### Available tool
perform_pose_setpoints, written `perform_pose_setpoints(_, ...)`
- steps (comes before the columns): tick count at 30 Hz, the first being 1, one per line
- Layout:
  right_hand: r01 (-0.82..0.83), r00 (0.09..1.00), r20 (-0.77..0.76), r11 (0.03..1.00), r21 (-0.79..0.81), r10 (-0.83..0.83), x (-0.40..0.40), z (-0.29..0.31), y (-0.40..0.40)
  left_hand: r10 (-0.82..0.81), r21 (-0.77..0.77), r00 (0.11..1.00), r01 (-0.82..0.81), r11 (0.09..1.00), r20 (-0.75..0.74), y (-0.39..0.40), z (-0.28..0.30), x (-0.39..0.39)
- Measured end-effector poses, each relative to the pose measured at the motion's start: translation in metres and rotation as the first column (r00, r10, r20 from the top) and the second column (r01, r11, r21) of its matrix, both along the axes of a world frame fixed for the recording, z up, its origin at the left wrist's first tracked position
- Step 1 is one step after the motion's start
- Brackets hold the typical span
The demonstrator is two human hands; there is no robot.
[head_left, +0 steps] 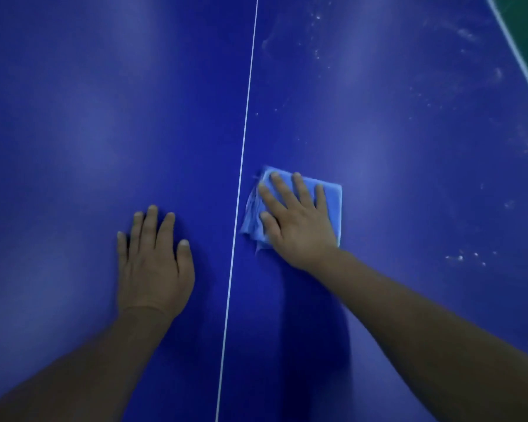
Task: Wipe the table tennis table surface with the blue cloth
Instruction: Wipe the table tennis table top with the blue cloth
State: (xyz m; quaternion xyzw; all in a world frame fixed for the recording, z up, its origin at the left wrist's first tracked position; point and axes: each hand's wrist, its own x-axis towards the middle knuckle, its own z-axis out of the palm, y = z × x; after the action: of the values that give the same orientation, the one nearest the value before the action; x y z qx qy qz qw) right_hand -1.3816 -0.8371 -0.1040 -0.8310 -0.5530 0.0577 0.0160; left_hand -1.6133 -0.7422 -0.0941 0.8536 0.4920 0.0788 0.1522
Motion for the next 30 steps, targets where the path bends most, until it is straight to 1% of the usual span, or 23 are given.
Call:
perform_pose_setpoints(1, -0.006, 1.000, 0.008, 1.000, 0.011, 0.006, 0.008, 0.000, -0.005, 0.007, -0.002, 1.000, -0.007, 1.000, -0.024, 0.000, -0.002, 0.002)
perform_pose_setpoints(3, 0.146, 0.986, 0.079, 0.989, 0.037, -0.148, 0.041, -0.001, -0.019, 0.007, 0.012, 1.000, -0.007, 1.000, -0.031, -0.001, -0.005, 0.002)
perform_pose_setpoints(4, 0.231, 0.967, 0.103, 0.973, 0.021, -0.232, 0.059, -0.001, -0.028, -0.001, 0.023, 1.000, 0.002, 1.000, -0.023, -0.001, -0.005, 0.002)
perform_pose_setpoints(5, 0.301, 0.950, 0.095, 0.954, -0.006, -0.299, 0.072, -0.001, -0.038, -0.006, 0.036, 1.000, 0.006, 0.999, -0.018, -0.001, -0.005, 0.001)
perform_pose_setpoints(7, 0.364, 0.930, 0.070, 0.931, -0.026, -0.362, 0.075, 0.003, -0.043, -0.007, 0.049, 1.000, 0.008, 0.999, -0.018, 0.001, -0.007, 0.000)
perform_pose_setpoints(9, 0.308, 0.946, 0.099, 0.951, 0.013, -0.308, 0.051, 0.004, -0.028, -0.004, 0.044, 1.000, 0.004, 0.999, -0.017, 0.001, -0.008, 0.000)
perform_pose_setpoints(10, 0.243, 0.964, 0.101, 0.969, 0.038, -0.245, 0.033, 0.003, -0.014, -0.001, 0.043, 1.000, 0.001, 0.999, -0.012, 0.001, -0.008, 0.001)
perform_pose_setpoints(12, 0.062, 0.993, 0.092, 0.994, 0.088, -0.070, -0.006, -0.004, 0.024, 0.004, 0.046, 1.000, -0.004, 0.999, 0.004, 0.002, -0.008, 0.002)
perform_pose_setpoints(14, -0.053, 0.998, 0.021, 0.992, 0.110, 0.051, -0.041, -0.002, 0.076, 0.011, 0.047, 1.000, -0.012, 0.999, 0.026, 0.003, -0.010, 0.002)
perform_pose_setpoints(16, -0.111, 0.991, -0.060, 0.987, 0.115, 0.118, -0.063, 0.000, 0.127, 0.003, 0.067, 0.999, -0.006, 0.998, 0.046, 0.004, -0.012, 0.001)
perform_pose_setpoints(17, -0.129, 0.987, -0.089, 0.987, 0.093, 0.137, -0.065, 0.002, 0.150, -0.005, 0.082, 0.999, 0.001, 0.997, 0.048, 0.004, -0.012, 0.002)
perform_pose_setpoints(19, -0.147, 0.983, -0.101, 0.988, 0.050, 0.151, -0.043, 0.004, 0.185, -0.010, 0.097, 0.999, 0.006, 0.995, 0.034, 0.004, -0.011, 0.004)
perform_pose_setpoints(20, -0.120, 0.989, -0.079, 0.992, 0.039, 0.123, -0.015, 0.001, 0.192, -0.013, 0.093, 1.000, 0.011, 0.996, 0.023, 0.004, -0.011, 0.004)
perform_pose_setpoints(21, -0.050, 0.998, -0.040, 0.998, 0.025, 0.051, 0.023, -0.001, 0.192, -0.018, 0.085, 1.000, 0.017, 0.996, 0.013, 0.004, -0.012, 0.004)
perform_pose_setpoints(22, 0.061, 0.998, 0.006, 0.998, 0.012, -0.061, 0.066, -0.003, 0.186, -0.018, 0.073, 1.000, 0.018, 0.997, 0.001, 0.005, -0.012, 0.003)
perform_pose_setpoints(23, 0.201, 0.978, 0.057, 0.980, 0.012, -0.201, 0.113, -0.004, 0.173, -0.016, 0.059, 1.000, 0.016, 0.998, -0.008, 0.005, -0.012, 0.001)
perform_pose_setpoints(24, 0.358, 0.930, 0.085, 0.933, 0.019, -0.359, 0.159, -0.003, 0.153, -0.015, 0.046, 1.000, 0.015, 0.999, -0.013, 0.005, -0.013, 0.001)
perform_pose_setpoints(25, 0.525, 0.848, 0.070, 0.851, 0.030, -0.525, 0.202, 0.001, 0.128, -0.015, 0.040, 1.000, 0.016, 0.999, -0.016, 0.006, -0.013, 0.001)
perform_pose_setpoints(26, 0.669, 0.743, 0.024, 0.743, 0.033, -0.669, 0.235, 0.006, 0.105, -0.016, 0.037, 1.000, 0.017, 0.999, -0.023, 0.006, -0.013, 0.002)
perform_pose_setpoints(27, 0.778, 0.629, -0.030, 0.628, 0.028, -0.777, 0.254, 0.012, 0.086, -0.019, 0.033, 0.999, 0.020, 0.999, -0.033, 0.005, -0.012, 0.002)
perform_pose_setpoints(28, 0.839, 0.544, -0.064, 0.544, 0.016, -0.837, 0.260, 0.017, 0.076, -0.024, 0.027, 0.999, 0.025, 0.999, -0.042, 0.005, -0.012, 0.003)
perform_pose_setpoints(29, 0.857, 0.514, -0.073, 0.515, 0.015, -0.854, 0.256, 0.016, 0.075, -0.028, 0.020, 0.998, 0.029, 0.999, -0.050, 0.005, -0.012, 0.003)
perform_pose_setpoints(30, 0.840, 0.542, -0.072, 0.542, 0.020, -0.837, 0.244, 0.014, 0.081, -0.030, 0.016, 0.998, 0.031, 0.999, -0.056, 0.006, -0.011, 0.002)
